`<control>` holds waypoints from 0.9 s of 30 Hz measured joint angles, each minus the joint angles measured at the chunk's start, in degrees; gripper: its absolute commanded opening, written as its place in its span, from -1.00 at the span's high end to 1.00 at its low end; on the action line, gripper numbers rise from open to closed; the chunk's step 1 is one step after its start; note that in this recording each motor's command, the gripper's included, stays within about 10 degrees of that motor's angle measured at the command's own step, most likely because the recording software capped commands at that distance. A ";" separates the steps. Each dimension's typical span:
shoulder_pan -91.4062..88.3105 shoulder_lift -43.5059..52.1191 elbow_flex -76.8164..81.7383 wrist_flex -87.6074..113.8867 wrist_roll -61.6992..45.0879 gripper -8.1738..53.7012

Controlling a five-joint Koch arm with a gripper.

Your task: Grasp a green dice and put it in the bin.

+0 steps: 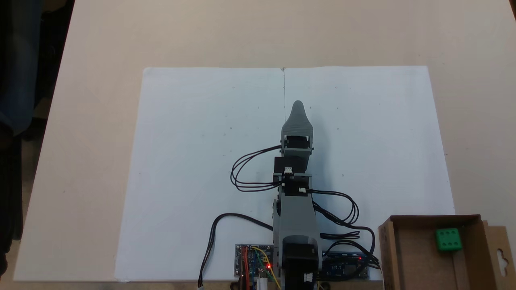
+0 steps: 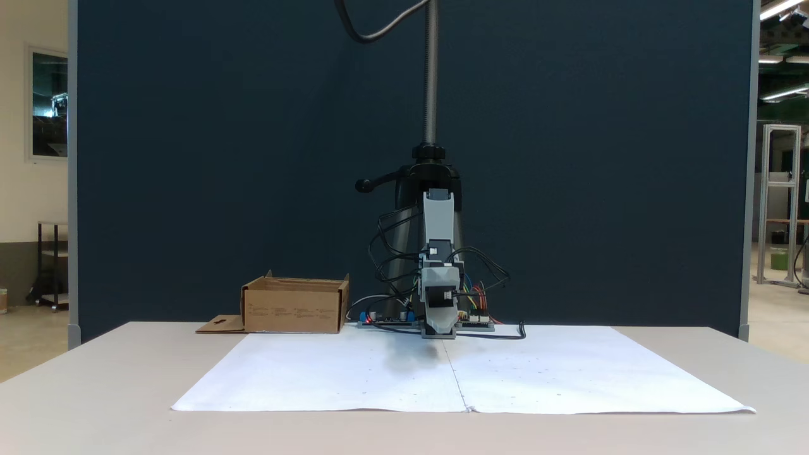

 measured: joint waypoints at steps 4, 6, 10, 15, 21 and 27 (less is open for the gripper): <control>0.00 0.00 0.26 -4.48 0.00 -0.70; 0.00 0.00 0.35 -6.42 0.09 -0.71; 0.09 0.00 0.35 -10.90 0.00 -0.71; 0.00 0.00 0.35 -16.70 0.09 -0.71; 0.00 0.00 0.26 -22.15 0.09 -0.71; 0.09 0.00 0.35 -27.42 0.09 -0.71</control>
